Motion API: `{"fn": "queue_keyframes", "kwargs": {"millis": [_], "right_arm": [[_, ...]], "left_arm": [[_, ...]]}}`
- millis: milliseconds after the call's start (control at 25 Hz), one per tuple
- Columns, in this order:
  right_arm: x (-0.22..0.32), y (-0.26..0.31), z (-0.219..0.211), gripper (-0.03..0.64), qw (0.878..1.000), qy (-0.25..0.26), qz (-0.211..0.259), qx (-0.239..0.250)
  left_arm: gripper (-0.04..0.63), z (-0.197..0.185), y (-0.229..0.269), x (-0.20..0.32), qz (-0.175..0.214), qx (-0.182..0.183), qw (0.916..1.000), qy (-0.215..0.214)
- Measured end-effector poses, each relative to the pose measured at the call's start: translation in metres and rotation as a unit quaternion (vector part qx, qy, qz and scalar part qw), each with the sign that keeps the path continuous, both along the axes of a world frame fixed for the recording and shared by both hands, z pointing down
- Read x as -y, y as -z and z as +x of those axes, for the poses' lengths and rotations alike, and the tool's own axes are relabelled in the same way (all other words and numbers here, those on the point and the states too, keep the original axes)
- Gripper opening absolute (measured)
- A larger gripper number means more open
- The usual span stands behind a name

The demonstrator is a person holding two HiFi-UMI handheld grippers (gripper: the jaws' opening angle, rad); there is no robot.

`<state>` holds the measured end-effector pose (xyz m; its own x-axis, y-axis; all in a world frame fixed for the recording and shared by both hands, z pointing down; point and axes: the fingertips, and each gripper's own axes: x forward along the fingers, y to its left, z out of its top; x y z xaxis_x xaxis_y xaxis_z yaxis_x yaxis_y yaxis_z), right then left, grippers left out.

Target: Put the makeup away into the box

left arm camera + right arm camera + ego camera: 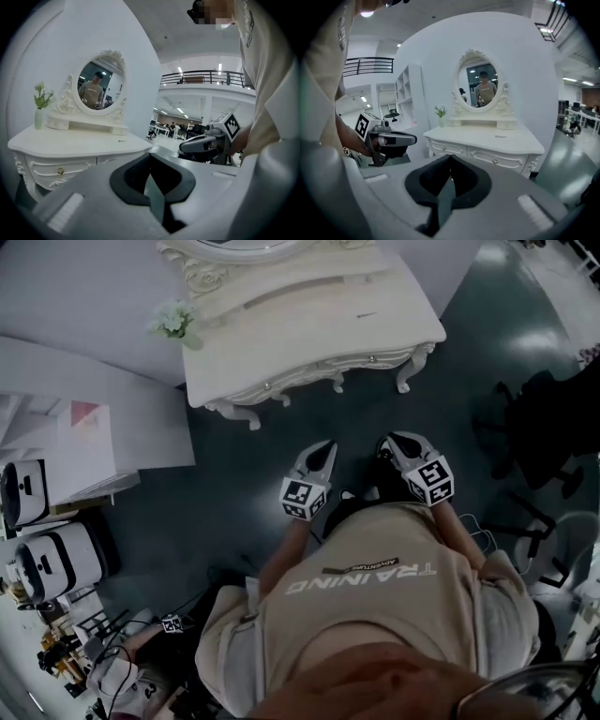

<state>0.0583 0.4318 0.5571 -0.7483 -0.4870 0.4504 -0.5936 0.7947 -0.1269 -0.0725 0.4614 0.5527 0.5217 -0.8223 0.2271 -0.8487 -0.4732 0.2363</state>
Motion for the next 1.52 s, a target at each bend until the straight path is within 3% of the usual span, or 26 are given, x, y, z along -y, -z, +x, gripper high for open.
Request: {"fn": "queue_keyframes", "kwargs": {"millis": [240,440,640,800,920,1120,1240,1520], "right_arm": [[0.036,-0.013,-0.003,-0.003,0.999,0.034,0.014,-0.001],[0.113,0.004,-0.004,-0.003,0.997,0.056,0.04,0.029],[0.19,0.025,0.023,-0.003,0.993,0.079,0.072,0.041],[0.251,0.014,0.04,-0.003,0.992,0.087,0.08,0.044],[0.286,0.006,0.047,-0.003,0.992,0.086,0.064,0.059],[0.31,-0.006,0.048,-0.003,0.991,0.096,0.017,0.089],[0.309,-0.017,0.053,-0.003,0.991,0.099,-0.005,0.092],[0.328,-0.03,0.056,-0.003,0.994,0.062,-0.011,0.085]], "left_arm": [[0.006,0.005,0.007,0.034,-0.01,-0.009,0.9992,0.037],[0.006,0.018,0.021,0.088,-0.016,0.01,0.9988,0.045],[0.007,0.05,0.041,0.158,0.022,0.026,0.9993,0.018],[0.006,0.065,0.058,0.225,0.053,0.018,0.997,0.053],[0.008,0.072,0.053,0.257,0.035,0.007,0.9951,0.092],[0.006,0.074,0.03,0.283,-0.017,0.005,0.9948,0.101],[0.007,0.072,0.023,0.292,-0.029,0.013,0.9931,0.113],[0.008,0.071,0.019,0.347,-0.019,0.017,0.9967,0.077]]}}
